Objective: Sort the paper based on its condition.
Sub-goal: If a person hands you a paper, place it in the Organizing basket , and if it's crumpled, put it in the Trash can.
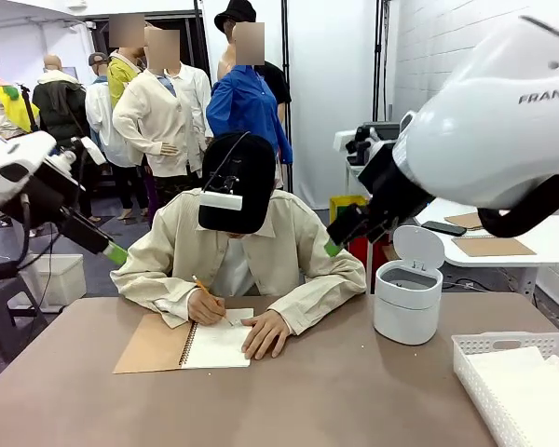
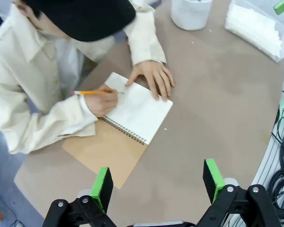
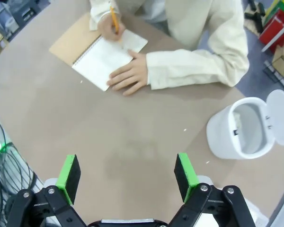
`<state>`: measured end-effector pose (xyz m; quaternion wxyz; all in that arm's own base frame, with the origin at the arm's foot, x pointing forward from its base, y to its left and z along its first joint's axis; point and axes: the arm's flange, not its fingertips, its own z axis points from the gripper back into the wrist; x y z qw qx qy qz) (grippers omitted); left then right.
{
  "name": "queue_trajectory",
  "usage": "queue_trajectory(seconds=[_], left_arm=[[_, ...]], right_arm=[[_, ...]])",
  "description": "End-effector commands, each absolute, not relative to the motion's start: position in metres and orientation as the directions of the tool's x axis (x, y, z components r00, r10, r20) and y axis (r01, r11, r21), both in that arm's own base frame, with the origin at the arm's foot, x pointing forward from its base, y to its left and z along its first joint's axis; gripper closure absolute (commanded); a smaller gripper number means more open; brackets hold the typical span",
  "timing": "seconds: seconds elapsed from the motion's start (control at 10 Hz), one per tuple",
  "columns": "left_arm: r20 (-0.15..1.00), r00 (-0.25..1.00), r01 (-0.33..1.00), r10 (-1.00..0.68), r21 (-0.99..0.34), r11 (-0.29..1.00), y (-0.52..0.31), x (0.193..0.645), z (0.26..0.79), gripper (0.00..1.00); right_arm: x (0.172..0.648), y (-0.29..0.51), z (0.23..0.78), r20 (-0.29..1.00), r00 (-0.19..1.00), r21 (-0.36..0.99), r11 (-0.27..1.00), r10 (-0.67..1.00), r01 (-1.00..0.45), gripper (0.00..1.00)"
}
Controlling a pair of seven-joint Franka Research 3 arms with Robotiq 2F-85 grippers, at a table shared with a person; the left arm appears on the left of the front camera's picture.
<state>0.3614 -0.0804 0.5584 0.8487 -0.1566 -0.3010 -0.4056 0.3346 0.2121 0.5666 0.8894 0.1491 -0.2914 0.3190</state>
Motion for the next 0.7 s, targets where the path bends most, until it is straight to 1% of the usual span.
queue_trajectory(seconds=[0.0, 0.1, 0.2, 0.4, 0.5, 0.6], left_arm=[[0.678, 0.445, 0.774, -0.585, 0.038, 0.632, -0.074, 0.355, 0.566, 0.0], [0.683, 0.429, 0.774, -0.591, 0.06, 0.631, -0.076, 0.354, 0.565, 0.0], [0.658, 0.478, 0.772, -0.582, 0.002, 0.635, -0.074, 0.36, 0.569, 0.0], [0.658, 0.478, 0.772, -0.582, 0.002, 0.635, -0.074, 0.36, 0.569, 0.0], [0.658, 0.478, 0.772, -0.582, 0.002, 0.635, -0.074, 0.36, 0.569, 0.0], [0.662, 0.471, 0.768, -0.583, 0.017, 0.64, -0.075, 0.359, 0.571, 0.0]], right_arm=[[0.337, 0.209, 0.568, 0.666, 0.573, 0.03, 0.751, 0.478, -0.66, 0.0], [0.335, 0.206, 0.565, 0.685, 0.544, -0.019, 0.759, 0.484, -0.651, 0.0], [0.336, 0.209, 0.574, 0.639, 0.612, 0.066, 0.759, 0.466, -0.648, 0.0], [0.336, 0.209, 0.574, 0.639, 0.612, 0.066, 0.759, 0.466, -0.648, 0.0], [0.337, 0.208, 0.576, 0.656, 0.595, 0.044, 0.764, 0.464, -0.644, 0.0], [0.33, 0.216, 0.58, 0.634, 0.629, 0.113, 0.751, 0.449, -0.65, 0.0]])
